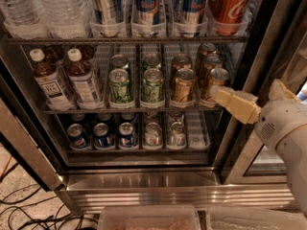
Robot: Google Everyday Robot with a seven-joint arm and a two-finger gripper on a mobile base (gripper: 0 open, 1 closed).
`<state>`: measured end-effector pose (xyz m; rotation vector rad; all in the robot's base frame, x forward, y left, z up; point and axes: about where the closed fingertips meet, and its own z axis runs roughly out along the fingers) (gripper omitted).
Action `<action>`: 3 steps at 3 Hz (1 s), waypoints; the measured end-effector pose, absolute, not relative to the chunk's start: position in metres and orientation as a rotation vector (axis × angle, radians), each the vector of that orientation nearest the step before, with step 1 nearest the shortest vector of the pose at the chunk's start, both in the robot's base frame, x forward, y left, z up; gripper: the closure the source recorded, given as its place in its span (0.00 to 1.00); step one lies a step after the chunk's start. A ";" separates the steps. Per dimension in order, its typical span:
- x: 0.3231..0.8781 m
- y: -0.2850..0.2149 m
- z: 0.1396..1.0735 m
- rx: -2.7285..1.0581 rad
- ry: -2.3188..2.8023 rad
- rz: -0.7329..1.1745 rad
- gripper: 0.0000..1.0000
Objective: Pick orange can from middle shelf of fridge
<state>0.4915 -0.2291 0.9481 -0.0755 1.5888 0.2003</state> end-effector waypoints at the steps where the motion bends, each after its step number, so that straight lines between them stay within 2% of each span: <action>1: 0.466 -0.214 0.917 -0.056 1.588 0.191 0.00; 3: 0.446 -0.110 0.883 -0.303 1.579 0.284 0.00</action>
Offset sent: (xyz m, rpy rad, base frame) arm -0.0684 0.1557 -0.0799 -0.0822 -0.0502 0.2150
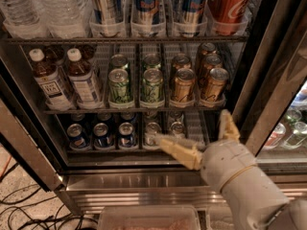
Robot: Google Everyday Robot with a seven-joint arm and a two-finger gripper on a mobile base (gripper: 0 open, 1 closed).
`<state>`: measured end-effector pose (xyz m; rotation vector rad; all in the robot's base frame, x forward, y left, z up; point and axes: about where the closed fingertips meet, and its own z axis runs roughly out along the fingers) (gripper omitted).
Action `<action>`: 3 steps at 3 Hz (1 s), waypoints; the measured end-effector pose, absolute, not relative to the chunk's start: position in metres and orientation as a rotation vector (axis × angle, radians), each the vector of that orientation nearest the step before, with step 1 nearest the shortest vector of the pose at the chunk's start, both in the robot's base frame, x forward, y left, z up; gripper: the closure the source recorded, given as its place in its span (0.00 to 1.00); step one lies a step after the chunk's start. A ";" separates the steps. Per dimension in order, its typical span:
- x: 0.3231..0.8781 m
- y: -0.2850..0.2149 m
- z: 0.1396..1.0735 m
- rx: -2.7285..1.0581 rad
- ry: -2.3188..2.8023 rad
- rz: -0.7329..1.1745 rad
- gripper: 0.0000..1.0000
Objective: Pick orange can from middle shelf of fridge
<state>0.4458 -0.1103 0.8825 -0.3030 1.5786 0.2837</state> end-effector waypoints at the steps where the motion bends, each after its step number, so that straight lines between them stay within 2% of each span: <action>1: 0.436 -0.077 0.862 -0.391 1.619 0.338 0.00; 3: 0.433 -0.077 0.860 -0.370 1.615 0.344 0.00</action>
Offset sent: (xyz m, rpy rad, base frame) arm -0.0085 0.0300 -0.0189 -0.0248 0.0417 0.0811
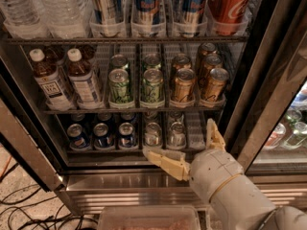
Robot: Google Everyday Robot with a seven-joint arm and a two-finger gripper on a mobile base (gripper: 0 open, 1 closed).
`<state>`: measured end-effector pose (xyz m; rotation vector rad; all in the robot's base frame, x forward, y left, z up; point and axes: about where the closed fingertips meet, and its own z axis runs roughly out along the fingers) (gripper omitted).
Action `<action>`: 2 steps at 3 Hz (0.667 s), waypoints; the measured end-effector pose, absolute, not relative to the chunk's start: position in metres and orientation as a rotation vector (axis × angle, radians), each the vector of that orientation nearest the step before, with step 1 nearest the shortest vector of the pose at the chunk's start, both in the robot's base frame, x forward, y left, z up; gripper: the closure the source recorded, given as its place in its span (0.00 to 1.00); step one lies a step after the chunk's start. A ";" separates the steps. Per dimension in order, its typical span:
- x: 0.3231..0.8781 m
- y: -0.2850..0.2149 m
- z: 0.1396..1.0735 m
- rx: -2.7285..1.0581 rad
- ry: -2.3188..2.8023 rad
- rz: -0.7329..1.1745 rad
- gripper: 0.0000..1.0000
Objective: Pick orange can from middle shelf of fridge
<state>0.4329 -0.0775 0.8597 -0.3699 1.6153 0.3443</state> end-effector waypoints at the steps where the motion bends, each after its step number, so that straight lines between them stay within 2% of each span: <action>1: 0.426 -0.062 0.859 -0.362 1.572 0.343 0.00; 2: 0.438 -0.064 0.853 -0.321 1.528 0.291 0.00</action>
Offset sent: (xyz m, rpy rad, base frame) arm 0.0280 0.0128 -0.0224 0.0130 -0.1440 -0.1608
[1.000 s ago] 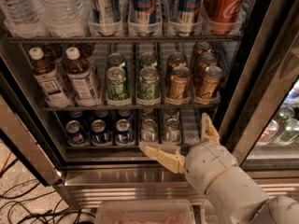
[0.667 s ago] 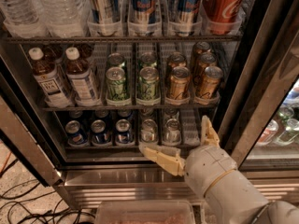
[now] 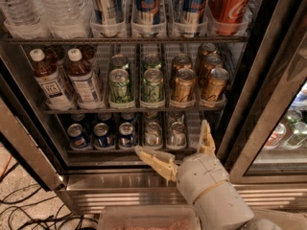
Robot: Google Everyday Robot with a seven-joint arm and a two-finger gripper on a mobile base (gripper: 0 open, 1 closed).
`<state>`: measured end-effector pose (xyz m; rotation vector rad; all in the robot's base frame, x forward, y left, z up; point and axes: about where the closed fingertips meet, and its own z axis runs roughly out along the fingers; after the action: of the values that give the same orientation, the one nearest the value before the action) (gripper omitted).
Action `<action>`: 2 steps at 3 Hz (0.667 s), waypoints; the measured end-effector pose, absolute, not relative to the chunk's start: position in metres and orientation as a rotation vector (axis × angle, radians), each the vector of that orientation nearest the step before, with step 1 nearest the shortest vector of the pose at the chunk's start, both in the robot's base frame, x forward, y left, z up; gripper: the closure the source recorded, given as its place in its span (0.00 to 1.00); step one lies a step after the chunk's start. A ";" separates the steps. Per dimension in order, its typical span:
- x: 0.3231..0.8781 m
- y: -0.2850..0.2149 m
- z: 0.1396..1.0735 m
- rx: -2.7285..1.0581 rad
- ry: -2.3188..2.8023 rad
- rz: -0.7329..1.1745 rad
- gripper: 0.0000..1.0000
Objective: Pick orange can from middle shelf of fridge
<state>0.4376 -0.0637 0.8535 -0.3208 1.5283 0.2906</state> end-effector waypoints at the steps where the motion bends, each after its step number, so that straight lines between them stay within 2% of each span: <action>1: 0.459 -0.062 0.854 -0.281 1.483 0.235 0.00; 2: 0.480 -0.063 0.854 -0.232 1.457 0.182 0.00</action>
Offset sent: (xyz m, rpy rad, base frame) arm 0.0690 -0.0020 -0.0002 0.0104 -0.1229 -0.2019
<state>0.4805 -0.0628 0.8540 -0.2323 1.4566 0.1820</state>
